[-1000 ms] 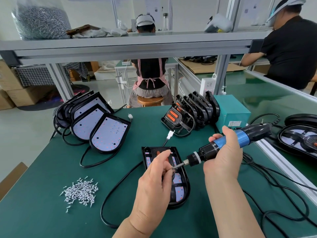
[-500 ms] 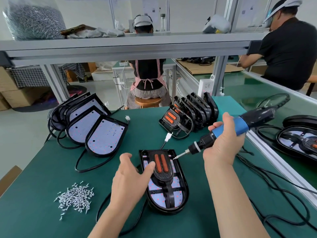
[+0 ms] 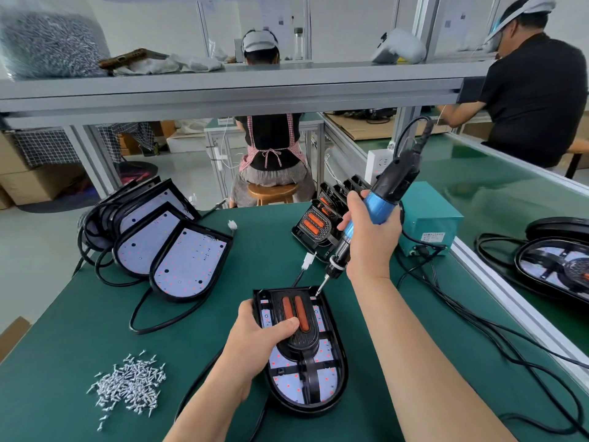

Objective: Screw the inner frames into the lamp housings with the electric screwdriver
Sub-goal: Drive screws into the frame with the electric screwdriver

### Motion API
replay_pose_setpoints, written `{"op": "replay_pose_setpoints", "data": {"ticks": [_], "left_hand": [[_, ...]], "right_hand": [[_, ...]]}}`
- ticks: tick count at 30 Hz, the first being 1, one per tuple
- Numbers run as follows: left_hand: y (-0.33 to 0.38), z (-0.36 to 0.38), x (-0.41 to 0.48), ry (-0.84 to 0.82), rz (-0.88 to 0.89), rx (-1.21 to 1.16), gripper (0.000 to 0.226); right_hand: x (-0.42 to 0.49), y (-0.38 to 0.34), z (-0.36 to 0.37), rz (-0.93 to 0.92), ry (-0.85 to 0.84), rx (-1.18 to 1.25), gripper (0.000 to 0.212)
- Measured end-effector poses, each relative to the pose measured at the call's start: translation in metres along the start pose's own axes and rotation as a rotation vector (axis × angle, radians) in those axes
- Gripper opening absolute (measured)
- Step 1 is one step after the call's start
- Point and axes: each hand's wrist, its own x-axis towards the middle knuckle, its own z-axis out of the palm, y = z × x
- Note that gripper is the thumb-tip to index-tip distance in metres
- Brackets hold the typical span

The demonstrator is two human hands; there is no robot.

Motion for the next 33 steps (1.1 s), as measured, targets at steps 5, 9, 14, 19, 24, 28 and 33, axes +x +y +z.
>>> {"op": "replay_pose_setpoints", "data": {"ticks": [5, 9, 14, 19, 24, 28, 33], "left_hand": [[-0.002, 0.000, 0.003, -0.012, 0.008, -0.047, 0.056], [-0.005, -0.001, 0.004, -0.018, 0.010, -0.061, 0.053], [-0.003, 0.000, 0.003, -0.029, 0.016, -0.081, 0.053], [0.000, 0.001, 0.000, -0.028, 0.034, -0.094, 0.049], [0.001, 0.001, -0.002, -0.043, 0.042, -0.102, 0.049], [0.001, 0.001, -0.002, -0.033, 0.045, -0.110, 0.049], [0.001, 0.001, -0.002, -0.042, 0.041, -0.111, 0.050]], "right_hand": [[0.000, 0.006, 0.002, 0.026, -0.031, -0.006, 0.019], [-0.002, 0.009, 0.003, 0.035, -0.054, -0.039, 0.020], [-0.002, 0.010, 0.009, 0.021, -0.106, -0.080, 0.024], [-0.003, 0.012, 0.015, 0.009, -0.164, -0.120, 0.028], [-0.003, 0.013, 0.013, 0.003, -0.186, -0.117, 0.030], [-0.003, 0.013, 0.013, 0.007, -0.164, -0.134, 0.025], [-0.005, 0.015, 0.013, 0.009, -0.187, -0.153, 0.027]]}}
